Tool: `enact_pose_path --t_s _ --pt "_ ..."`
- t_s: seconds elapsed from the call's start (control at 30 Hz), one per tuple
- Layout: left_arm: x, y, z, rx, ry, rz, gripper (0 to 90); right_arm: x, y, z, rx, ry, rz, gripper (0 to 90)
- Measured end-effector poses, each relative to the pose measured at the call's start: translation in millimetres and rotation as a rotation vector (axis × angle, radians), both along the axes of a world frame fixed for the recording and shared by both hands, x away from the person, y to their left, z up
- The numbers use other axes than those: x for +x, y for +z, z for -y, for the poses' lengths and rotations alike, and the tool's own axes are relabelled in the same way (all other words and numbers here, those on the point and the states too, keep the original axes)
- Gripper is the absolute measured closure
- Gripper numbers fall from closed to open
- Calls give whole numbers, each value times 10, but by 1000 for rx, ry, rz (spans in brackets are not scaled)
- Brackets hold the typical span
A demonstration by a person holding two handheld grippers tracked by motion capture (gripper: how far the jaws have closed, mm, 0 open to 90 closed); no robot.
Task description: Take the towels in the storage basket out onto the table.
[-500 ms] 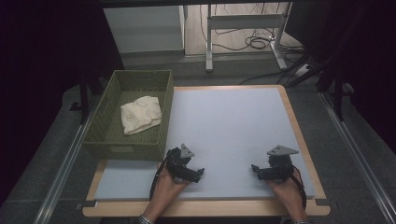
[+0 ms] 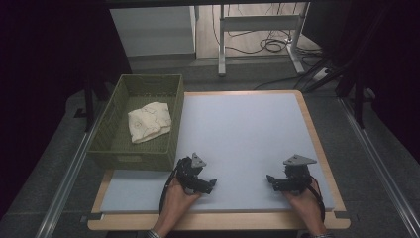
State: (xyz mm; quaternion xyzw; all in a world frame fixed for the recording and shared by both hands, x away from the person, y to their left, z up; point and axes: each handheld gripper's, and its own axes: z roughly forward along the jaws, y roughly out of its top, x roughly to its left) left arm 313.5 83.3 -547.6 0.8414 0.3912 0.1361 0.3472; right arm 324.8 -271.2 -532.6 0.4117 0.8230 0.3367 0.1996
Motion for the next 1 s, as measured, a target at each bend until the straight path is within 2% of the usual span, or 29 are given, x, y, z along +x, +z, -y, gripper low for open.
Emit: enact_pose_path --t_s 0.53,0.6,0.67,0.7,0.83,1.0 --pt "7 9 -15 -2 -12 -2 7 0 0 -1 -2 0 1 81" --pt "5 19 -30 -5 -25 0 27 -1 0 -2 -2 0 1 81" --pt "9 31 -48 -28 -28 -8 39 -1 0 -1 -2 0 1 81" --pt "15 45 -52 -41 -39 -13 39 -1 0 -2 -2 0 1 81" --pt "18 115 -25 -22 -46 -7 36 -1 0 -1 -2 0 1 81" --pt "37 216 -17 -32 -57 -2 36 -1 0 -1 -2 0 1 81"
